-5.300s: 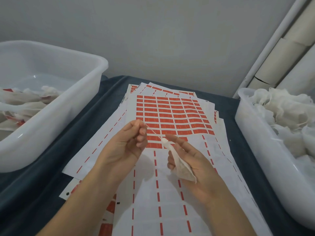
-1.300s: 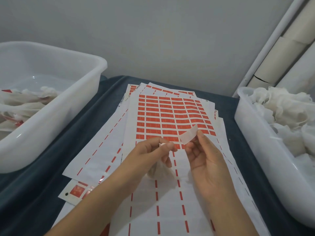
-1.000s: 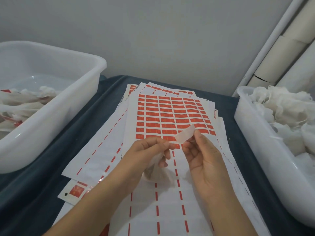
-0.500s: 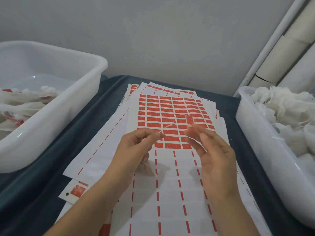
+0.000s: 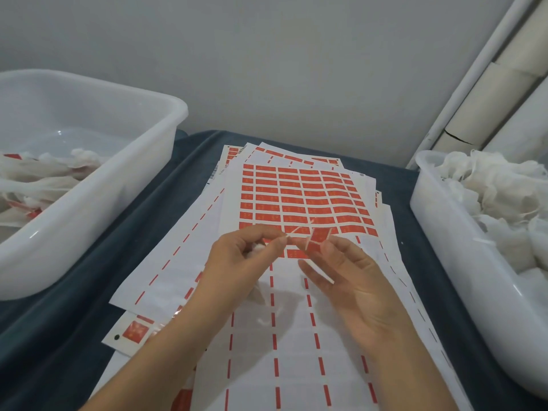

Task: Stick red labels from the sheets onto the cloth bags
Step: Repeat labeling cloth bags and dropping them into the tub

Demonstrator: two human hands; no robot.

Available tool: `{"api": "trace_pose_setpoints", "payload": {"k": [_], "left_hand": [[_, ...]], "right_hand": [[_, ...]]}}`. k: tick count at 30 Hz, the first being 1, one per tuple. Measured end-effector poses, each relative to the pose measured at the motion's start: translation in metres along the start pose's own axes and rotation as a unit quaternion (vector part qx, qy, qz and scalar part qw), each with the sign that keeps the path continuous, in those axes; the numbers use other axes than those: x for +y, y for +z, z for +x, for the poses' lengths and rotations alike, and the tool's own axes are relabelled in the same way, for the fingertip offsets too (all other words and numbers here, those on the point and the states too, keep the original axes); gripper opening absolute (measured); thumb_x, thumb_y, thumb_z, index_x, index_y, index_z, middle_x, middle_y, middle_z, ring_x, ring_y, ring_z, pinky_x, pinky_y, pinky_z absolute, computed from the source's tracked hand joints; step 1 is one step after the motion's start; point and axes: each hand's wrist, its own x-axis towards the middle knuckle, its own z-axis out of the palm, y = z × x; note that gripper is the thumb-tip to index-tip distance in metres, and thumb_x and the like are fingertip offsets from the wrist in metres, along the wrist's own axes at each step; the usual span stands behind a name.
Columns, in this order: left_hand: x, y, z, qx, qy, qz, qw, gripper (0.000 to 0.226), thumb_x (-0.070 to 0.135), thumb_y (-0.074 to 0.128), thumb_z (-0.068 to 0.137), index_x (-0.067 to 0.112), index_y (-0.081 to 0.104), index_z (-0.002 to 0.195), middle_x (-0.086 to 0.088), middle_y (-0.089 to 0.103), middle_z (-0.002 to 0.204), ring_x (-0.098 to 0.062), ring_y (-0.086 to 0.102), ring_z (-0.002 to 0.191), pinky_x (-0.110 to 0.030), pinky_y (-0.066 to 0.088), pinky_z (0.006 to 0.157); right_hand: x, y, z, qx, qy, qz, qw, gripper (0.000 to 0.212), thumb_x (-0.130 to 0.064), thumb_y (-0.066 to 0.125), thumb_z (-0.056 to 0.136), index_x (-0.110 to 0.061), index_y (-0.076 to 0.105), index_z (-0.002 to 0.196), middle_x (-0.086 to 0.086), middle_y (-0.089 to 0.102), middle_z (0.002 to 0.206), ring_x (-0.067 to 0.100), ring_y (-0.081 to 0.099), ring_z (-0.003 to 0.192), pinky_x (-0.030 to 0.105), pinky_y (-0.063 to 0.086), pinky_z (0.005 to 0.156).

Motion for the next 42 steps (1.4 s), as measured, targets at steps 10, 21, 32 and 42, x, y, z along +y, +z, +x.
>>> {"api": "trace_pose_setpoints", "payload": {"k": [10, 21, 32, 42], "left_hand": [[0.001, 0.001, -0.004, -0.085, 0.054, 0.035, 0.994, 0.027, 0.036, 0.064, 0.078, 0.052, 0.064, 0.056, 0.041, 0.06, 0.072, 0.023, 0.052, 0.078, -0.013, 0.038, 0.062], [0.002, 0.003, -0.004, -0.102, 0.041, 0.033, 0.993, 0.009, 0.033, 0.061, 0.082, 0.037, 0.065, 0.075, 0.032, 0.057, 0.056, 0.016, 0.054, 0.058, -0.014, 0.041, 0.06], [0.002, 0.001, -0.005, -0.092, 0.029, 0.012, 0.995, 0.012, 0.027, 0.062, 0.083, 0.034, 0.066, 0.075, 0.03, 0.058, 0.055, 0.014, 0.054, 0.058, -0.015, 0.042, 0.06], [-0.001, 0.003, -0.006, -0.058, 0.053, 0.019, 0.997, 0.01, 0.032, 0.068, 0.075, 0.033, 0.067, 0.065, 0.028, 0.065, 0.072, 0.012, 0.058, 0.078, -0.006, 0.042, 0.055]], "right_hand": [[0.0, 0.006, -0.003, -0.016, -0.057, -0.126, 0.99, 0.019, -0.038, 0.067, 0.058, -0.041, 0.074, 0.076, -0.012, 0.073, 0.091, 0.009, 0.067, 0.095, 0.033, 0.048, 0.096], [0.004, 0.002, 0.001, 0.036, -0.098, -0.123, 0.987, 0.013, -0.033, 0.068, 0.061, -0.034, 0.074, 0.073, -0.01, 0.073, 0.089, 0.013, 0.068, 0.092, 0.033, 0.051, 0.09], [0.005, 0.0, 0.003, 0.036, -0.117, -0.154, 0.98, 0.012, -0.037, 0.068, 0.062, -0.038, 0.073, 0.072, -0.014, 0.073, 0.086, 0.007, 0.067, 0.092, 0.033, 0.049, 0.093], [0.009, 0.003, 0.001, 0.038, -0.16, -0.168, 0.972, 0.017, -0.033, 0.065, 0.065, -0.023, 0.068, 0.078, -0.016, 0.072, 0.077, 0.0, 0.067, 0.081, 0.003, 0.046, 0.064]]}}
